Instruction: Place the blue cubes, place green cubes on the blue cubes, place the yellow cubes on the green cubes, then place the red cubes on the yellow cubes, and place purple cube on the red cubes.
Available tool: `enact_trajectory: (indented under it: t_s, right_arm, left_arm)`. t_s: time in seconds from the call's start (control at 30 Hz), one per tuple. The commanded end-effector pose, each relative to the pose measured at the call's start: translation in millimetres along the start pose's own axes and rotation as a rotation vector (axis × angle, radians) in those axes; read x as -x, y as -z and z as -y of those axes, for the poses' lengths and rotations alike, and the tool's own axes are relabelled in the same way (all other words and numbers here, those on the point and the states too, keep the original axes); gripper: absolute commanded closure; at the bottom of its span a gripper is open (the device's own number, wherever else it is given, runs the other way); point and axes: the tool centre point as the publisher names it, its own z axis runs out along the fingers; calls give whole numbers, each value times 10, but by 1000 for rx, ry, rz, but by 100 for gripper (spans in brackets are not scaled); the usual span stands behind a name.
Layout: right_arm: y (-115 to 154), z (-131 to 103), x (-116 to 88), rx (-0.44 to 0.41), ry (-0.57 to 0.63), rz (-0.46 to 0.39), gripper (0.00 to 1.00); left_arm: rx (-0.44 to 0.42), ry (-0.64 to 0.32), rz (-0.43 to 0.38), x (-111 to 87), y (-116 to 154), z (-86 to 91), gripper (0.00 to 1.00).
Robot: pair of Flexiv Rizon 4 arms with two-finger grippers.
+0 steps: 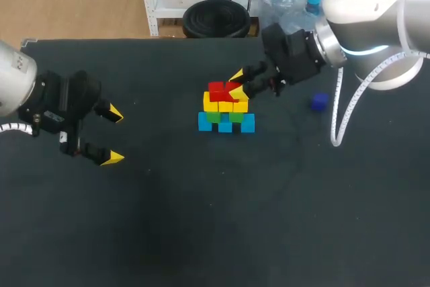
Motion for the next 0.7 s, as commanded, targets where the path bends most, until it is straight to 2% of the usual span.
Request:
enact_trajectory:
  t_s: [0.03, 0.13, 0.23, 0.37, 0.7]
  right_arm:
    - [-6, 12, -2, 2, 1, 2, 66]
    - [-7, 12, -3, 2, 0, 2, 64]
    - [-17, 11, -5, 5, 0, 3, 68]
    - [-24, 10, -5, 8, 0, 5, 67]
    - [-22, 12, 2, 9, 0, 6, 51]
  left_arm:
    - [0, -3, 5, -15, -8, -8, 0]
    - [0, -3, 5, -15, -8, -8, 0]
    - [0, -3, 5, -15, -8, -8, 0]
    - [0, -3, 5, -15, -8, -8, 0]
    - [0, -3, 5, -15, -8, -8, 0]
